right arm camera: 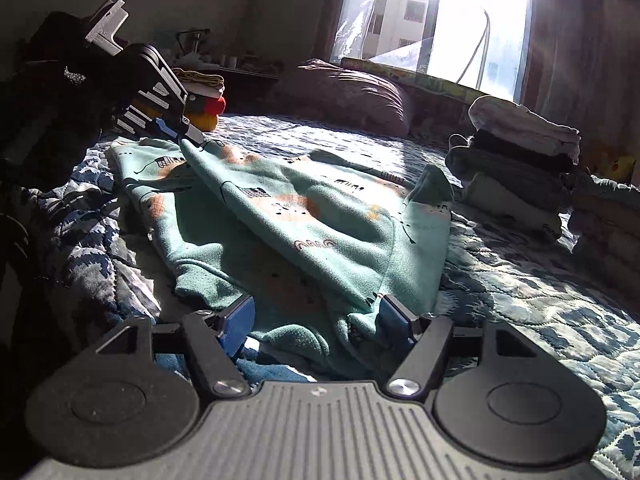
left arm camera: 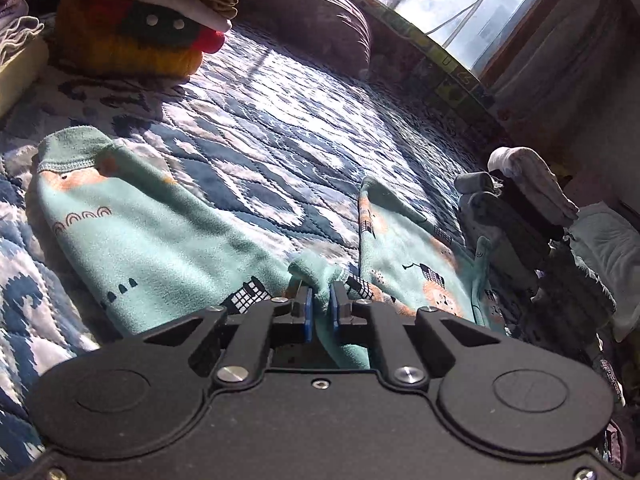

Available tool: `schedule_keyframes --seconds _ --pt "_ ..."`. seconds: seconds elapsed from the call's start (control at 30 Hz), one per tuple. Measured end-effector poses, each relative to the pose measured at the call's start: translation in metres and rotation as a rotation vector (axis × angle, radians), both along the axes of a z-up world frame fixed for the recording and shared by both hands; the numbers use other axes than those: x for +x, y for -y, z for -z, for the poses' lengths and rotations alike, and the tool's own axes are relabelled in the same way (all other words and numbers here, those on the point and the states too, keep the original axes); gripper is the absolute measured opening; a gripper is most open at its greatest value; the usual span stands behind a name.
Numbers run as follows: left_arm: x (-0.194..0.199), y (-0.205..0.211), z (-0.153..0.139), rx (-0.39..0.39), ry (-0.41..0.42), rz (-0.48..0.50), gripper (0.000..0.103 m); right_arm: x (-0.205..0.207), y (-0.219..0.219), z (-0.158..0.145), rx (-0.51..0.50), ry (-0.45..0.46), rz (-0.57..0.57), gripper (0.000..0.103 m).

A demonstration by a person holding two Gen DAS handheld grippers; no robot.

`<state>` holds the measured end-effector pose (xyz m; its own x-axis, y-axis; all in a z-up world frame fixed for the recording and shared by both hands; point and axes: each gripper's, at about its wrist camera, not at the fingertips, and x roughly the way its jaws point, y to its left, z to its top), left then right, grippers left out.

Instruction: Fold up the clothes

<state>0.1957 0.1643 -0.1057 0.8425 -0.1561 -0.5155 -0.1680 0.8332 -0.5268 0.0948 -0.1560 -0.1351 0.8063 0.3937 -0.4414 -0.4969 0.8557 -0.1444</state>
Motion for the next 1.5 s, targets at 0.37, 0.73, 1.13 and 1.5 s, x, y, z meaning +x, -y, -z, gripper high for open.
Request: schedule_keyframes --seconds 0.37,0.73,1.13,1.5 --pt "-0.006 -0.011 0.005 0.064 -0.050 -0.069 0.037 0.006 0.013 -0.025 -0.062 0.008 -0.080 0.056" --pt "0.075 0.148 -0.056 0.357 0.070 0.410 0.037 0.024 0.007 -0.020 -0.015 -0.028 -0.201 0.059" --pt "0.239 0.268 -0.009 0.555 -0.113 0.500 0.011 0.025 0.007 -0.012 0.007 -0.099 -0.222 0.065" --pt "0.268 0.231 -0.015 0.367 -0.146 0.447 0.006 0.033 0.007 -0.008 0.017 -0.115 -0.218 0.069"
